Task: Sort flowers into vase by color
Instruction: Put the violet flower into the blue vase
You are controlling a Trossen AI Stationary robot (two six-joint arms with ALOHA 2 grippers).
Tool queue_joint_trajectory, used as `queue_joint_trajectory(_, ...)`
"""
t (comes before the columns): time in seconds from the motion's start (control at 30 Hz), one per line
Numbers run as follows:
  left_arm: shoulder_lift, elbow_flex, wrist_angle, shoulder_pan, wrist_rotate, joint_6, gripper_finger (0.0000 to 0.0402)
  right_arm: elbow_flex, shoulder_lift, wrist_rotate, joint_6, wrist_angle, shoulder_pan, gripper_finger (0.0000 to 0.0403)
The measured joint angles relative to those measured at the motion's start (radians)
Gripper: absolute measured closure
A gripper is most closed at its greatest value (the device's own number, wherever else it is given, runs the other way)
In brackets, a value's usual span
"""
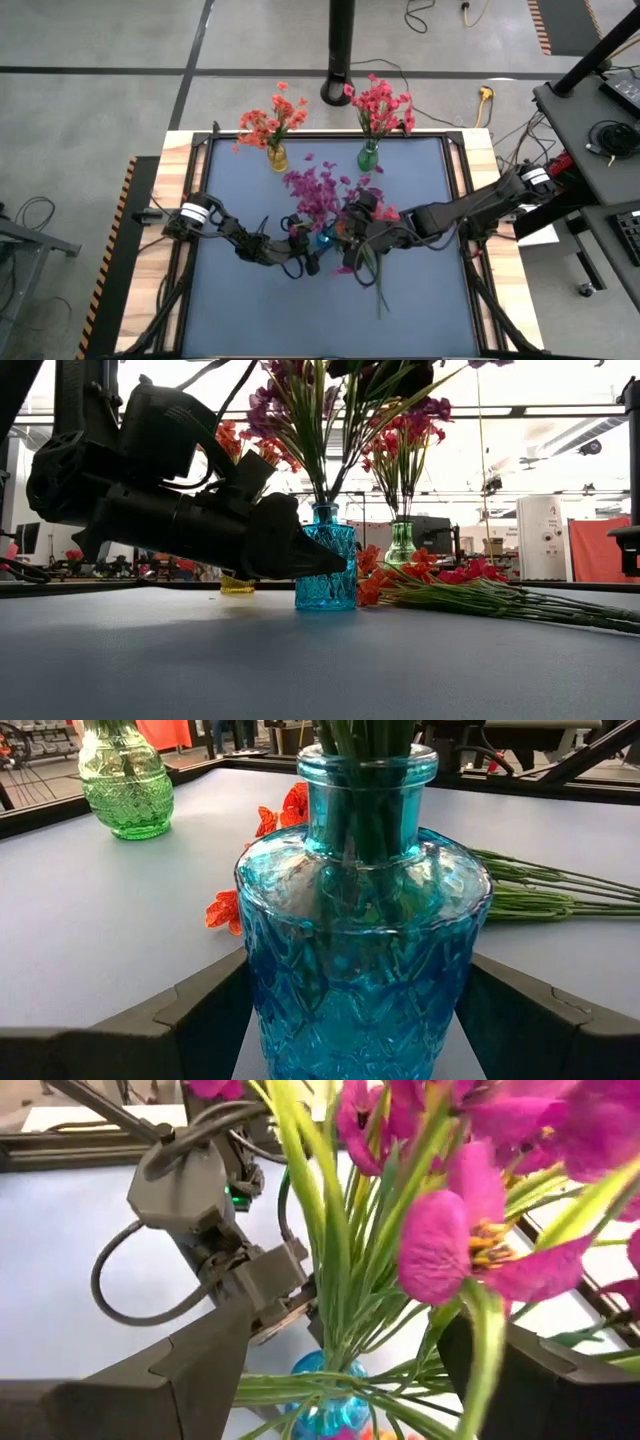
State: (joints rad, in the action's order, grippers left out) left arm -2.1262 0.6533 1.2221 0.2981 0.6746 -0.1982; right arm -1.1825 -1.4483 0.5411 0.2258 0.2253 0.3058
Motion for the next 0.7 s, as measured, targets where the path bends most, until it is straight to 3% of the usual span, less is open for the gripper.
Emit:
queue_joint_trajectory(0.17, 0.0, 0.0, 0.0, 0.0, 0.001, 0.003, 0.0103, -0.029, 0.0, -0.015, 0.074, 0.05, 0.0, 0.0101)
queue_joint_trajectory(0.7, 0.017, -0.001, 0.001, 0.01, 0.006, 0.033, 0.0102, -0.053, -0.018, -0.042, 0.052, 0.117, -0.005, 0.0101)
